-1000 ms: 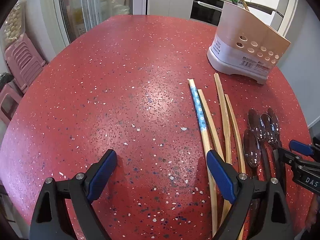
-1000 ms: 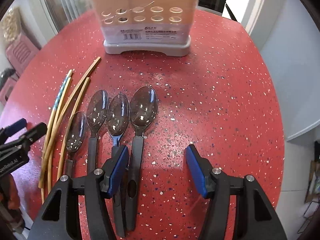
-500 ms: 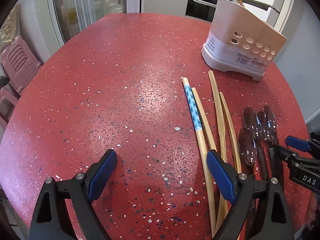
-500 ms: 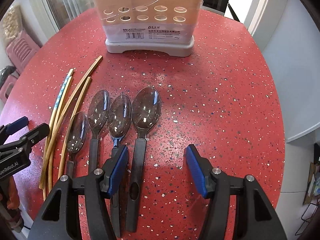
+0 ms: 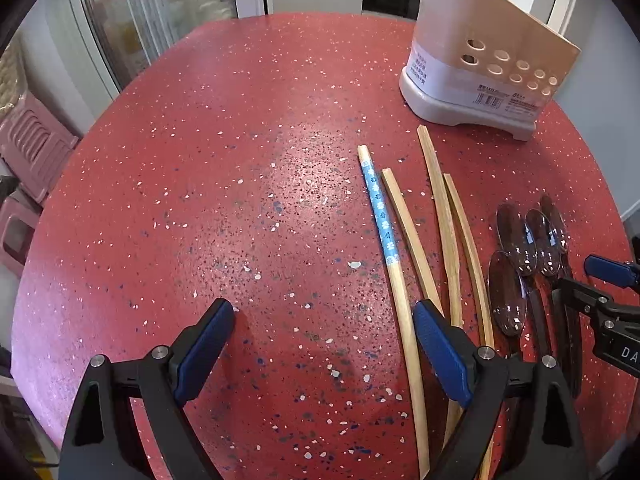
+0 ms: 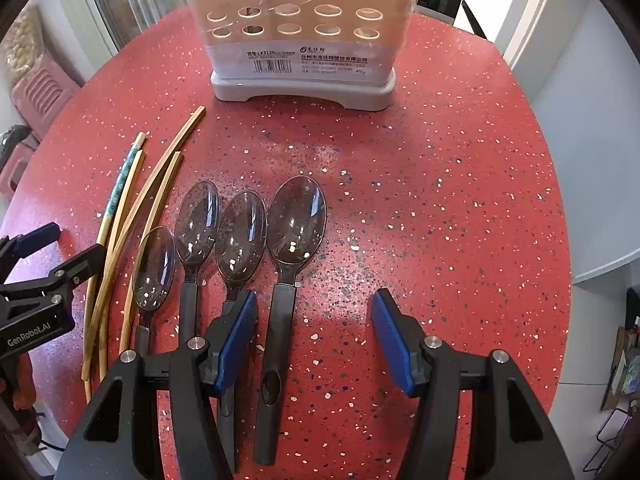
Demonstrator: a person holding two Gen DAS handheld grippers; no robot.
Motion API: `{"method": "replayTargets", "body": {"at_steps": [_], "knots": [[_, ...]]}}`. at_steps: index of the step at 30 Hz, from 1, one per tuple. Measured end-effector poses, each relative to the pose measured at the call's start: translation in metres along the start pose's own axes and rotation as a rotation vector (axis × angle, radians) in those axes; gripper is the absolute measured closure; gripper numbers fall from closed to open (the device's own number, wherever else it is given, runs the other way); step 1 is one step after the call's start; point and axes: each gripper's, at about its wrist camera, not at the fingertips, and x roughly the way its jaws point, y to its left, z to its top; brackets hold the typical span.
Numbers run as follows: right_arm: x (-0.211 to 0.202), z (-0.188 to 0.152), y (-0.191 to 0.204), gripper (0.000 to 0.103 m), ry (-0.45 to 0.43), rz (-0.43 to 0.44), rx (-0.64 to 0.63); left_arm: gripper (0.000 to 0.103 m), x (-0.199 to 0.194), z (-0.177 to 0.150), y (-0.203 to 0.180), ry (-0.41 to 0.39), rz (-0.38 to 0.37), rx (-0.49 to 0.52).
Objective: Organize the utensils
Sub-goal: 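Grasp the blue-patterned chopstick with the left tool while the right tool grasps a spoon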
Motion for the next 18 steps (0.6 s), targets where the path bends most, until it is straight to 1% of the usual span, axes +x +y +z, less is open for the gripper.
{"method": "replayTargets", "body": {"at_steps": [1,4,6,7,8,9,11,12,14,16,17,18], "knots": [[0.0,0.001,0.001,0.044,0.005,0.003,-0.003,0.0,0.001,0.004,-0.001,0.013,-0.003,0.005],[0.001,0.01,0.001,0.052,0.035,0.009,-0.006,0.0,0.007,0.023,-0.004,0.046,-0.017,0.033],[0.0,0.018,0.001,0.06,0.064,0.008,-0.006,0.0,0.008,0.032,-0.011,0.055,-0.029,0.057],[0.0,0.021,0.001,0.063,0.076,0.017,-0.007,0.003,0.008,0.037,-0.015,0.061,-0.039,0.075],[0.0,0.024,0.003,0.07,0.084,0.019,-0.012,0.009,0.008,0.042,-0.02,0.069,-0.046,0.097],[0.0,0.026,0.003,0.08,0.095,0.018,-0.017,0.016,0.008,0.046,-0.025,0.078,-0.051,0.12],[0.0,0.03,0.002,0.09,0.111,0.031,-0.016,0.025,0.008,0.052,-0.032,0.099,-0.062,0.151],[-0.001,0.032,0.0,0.09,0.113,0.039,-0.014,0.029,0.008,0.056,-0.036,0.111,-0.068,0.166],[-0.002,0.033,-0.004,0.091,0.107,0.059,-0.011,0.035,0.009,0.061,-0.041,0.125,-0.076,0.193],[-0.005,0.033,-0.011,0.091,0.094,0.088,0.006,0.054,0.008,0.064,-0.048,0.125,-0.08,0.207],[-0.005,0.031,-0.016,0.09,0.089,0.109,0.021,0.065,0.008,0.066,-0.049,0.125,-0.089,0.209],[-0.007,0.03,-0.02,0.09,0.086,0.126,0.035,0.067,0.008,0.065,-0.052,0.121,-0.095,0.203]]}}
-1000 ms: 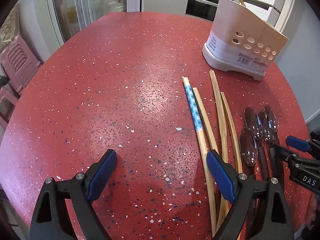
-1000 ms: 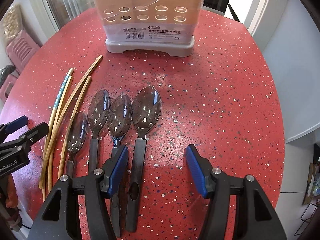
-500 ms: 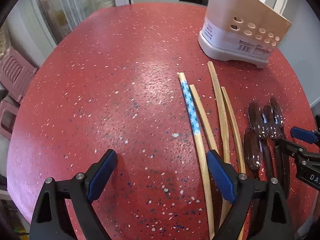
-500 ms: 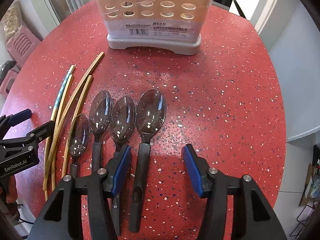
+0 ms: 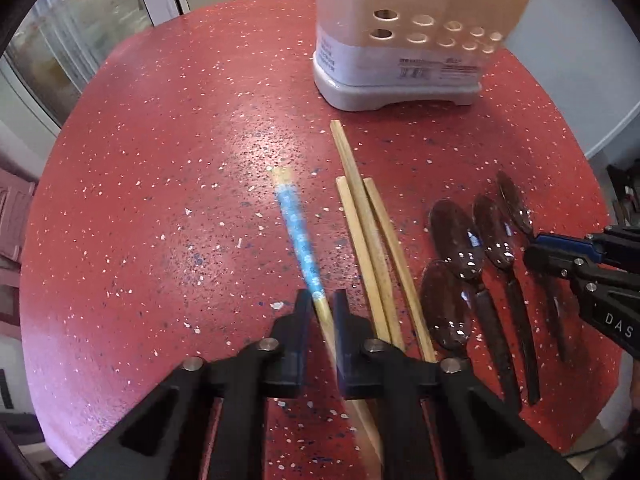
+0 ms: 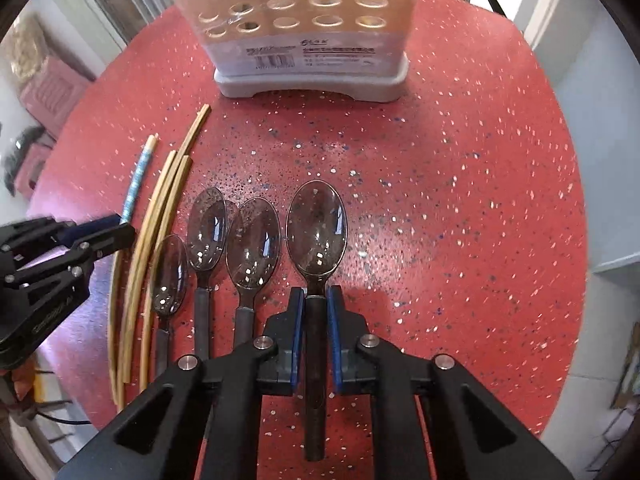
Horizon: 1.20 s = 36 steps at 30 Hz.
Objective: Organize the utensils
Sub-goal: 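Grasp the blue-patterned chopstick with the left tool while the right tool grasps a spoon, then lift the chopstick and spoon and lower both into the beige caddy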
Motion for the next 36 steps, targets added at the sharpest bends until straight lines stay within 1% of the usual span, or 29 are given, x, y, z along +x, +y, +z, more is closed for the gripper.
{"method": "replayTargets", "body": {"at_steps": [2,4,9,10,15,20,22,26,28,30,31,36], "knots": [[-0.004,-0.005,-0.012,0.09,-0.013,0.021,0.01,0.068,-0.002,-0.003,0.002,-0.033,-0.024,-0.017],[-0.014,-0.009,-0.018,0.09,-0.047,0.039,0.008,0.068,-0.007,-0.011,0.006,-0.069,-0.031,-0.04],[-0.04,-0.02,-0.028,0.09,-0.139,0.094,0.0,0.068,-0.037,-0.028,0.014,-0.195,-0.05,-0.092],[-0.045,-0.022,-0.031,0.09,-0.153,0.111,0.004,0.068,-0.047,-0.029,0.015,-0.228,-0.061,-0.105],[-0.071,-0.039,-0.041,0.09,-0.233,0.179,0.009,0.068,-0.083,-0.03,0.008,-0.337,-0.094,-0.121],[-0.103,-0.038,-0.043,0.09,-0.321,0.193,-0.009,0.068,-0.118,-0.027,0.003,-0.427,-0.118,-0.126],[-0.119,-0.033,-0.05,0.09,-0.353,0.205,-0.004,0.068,-0.132,-0.023,0.008,-0.456,-0.131,-0.132],[-0.145,-0.021,-0.06,0.09,-0.416,0.215,0.0,0.068,-0.16,-0.003,0.001,-0.542,-0.147,-0.133],[-0.149,-0.012,-0.059,0.09,-0.434,0.211,-0.007,0.068,-0.17,0.007,0.0,-0.578,-0.15,-0.132],[-0.158,0.003,-0.056,0.09,-0.454,0.202,-0.019,0.068,-0.176,0.015,0.002,-0.608,-0.141,-0.132],[-0.159,0.013,-0.049,0.09,-0.463,0.199,-0.023,0.068,-0.18,0.024,0.002,-0.623,-0.14,-0.135],[-0.169,0.044,-0.044,0.09,-0.524,0.193,-0.053,0.068,-0.19,0.064,0.004,-0.691,-0.16,-0.157]]}}
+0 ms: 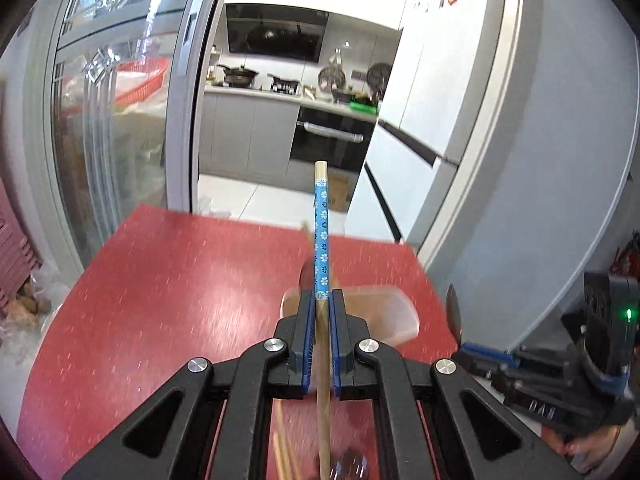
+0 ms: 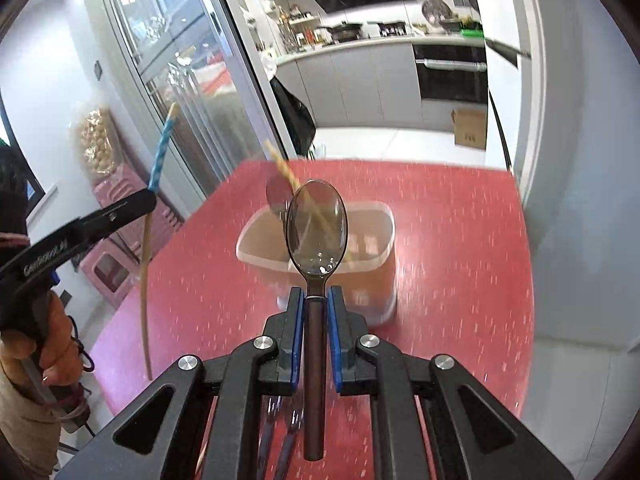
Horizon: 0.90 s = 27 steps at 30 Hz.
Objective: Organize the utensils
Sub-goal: 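Lift the chopstick and spoon and lower both into the beige caddy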
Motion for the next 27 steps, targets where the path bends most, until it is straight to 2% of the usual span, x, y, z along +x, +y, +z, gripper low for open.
{"method": "replayTargets", "body": {"at_steps": [4,11,19,27], "knots": [[0.013,0.025,-0.003,0.09,-0.024,0.015,-0.008,0.068,0.018,0.028,-0.003,-0.069,0.012,-0.016],[0.037,0.06,-0.003,0.091,-0.117,0.022,-0.047,0.068,0.059,0.052,0.001,-0.147,0.025,-0.055],[0.074,0.08,0.008,0.091,-0.218,-0.009,-0.125,0.068,0.092,0.043,0.004,-0.221,0.078,-0.069],[0.117,0.06,0.012,0.091,-0.244,-0.083,-0.243,0.068,0.107,0.02,0.011,-0.282,0.101,-0.064]]}}
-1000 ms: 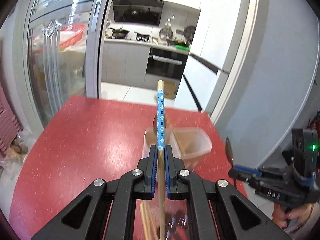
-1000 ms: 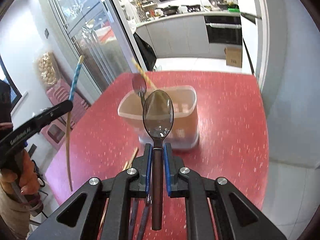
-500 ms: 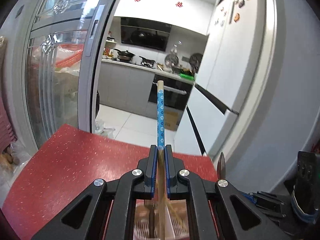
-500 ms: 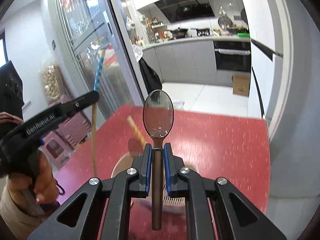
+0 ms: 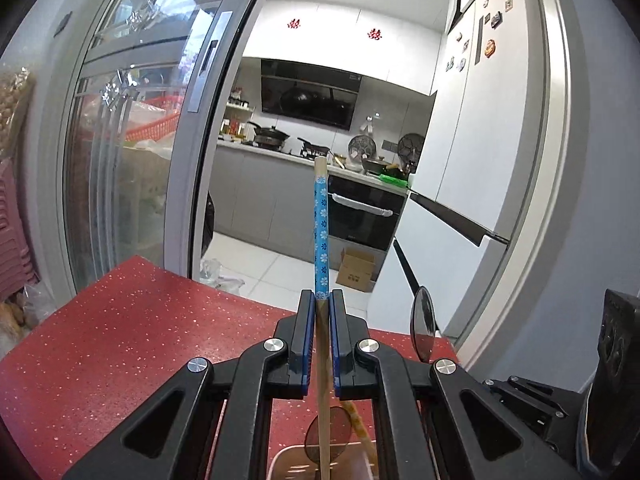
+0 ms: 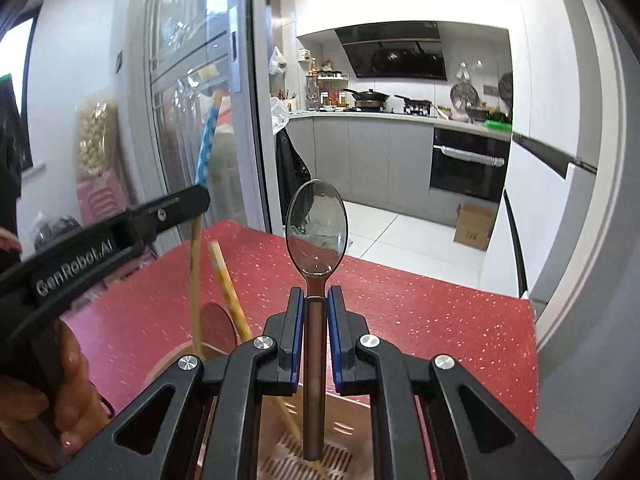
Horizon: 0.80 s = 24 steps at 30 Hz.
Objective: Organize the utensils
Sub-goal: 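Lift the chopstick and spoon and lower both into the beige caddy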
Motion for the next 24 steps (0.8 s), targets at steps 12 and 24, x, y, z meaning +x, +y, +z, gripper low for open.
{"method": "replayTargets", "body": {"at_steps": [12,24], "knots": [[-0.001,-0.032,0.019,0.091,0.002,-0.003,-0.118,0.068,-0.006,-0.03,0.004,0.018,0.048,0.037],[0.002,-0.039,0.019,0.09,0.076,0.023,-0.097,0.068,-0.024,-0.032,0.006,0.055,0.072,0.056]]}}
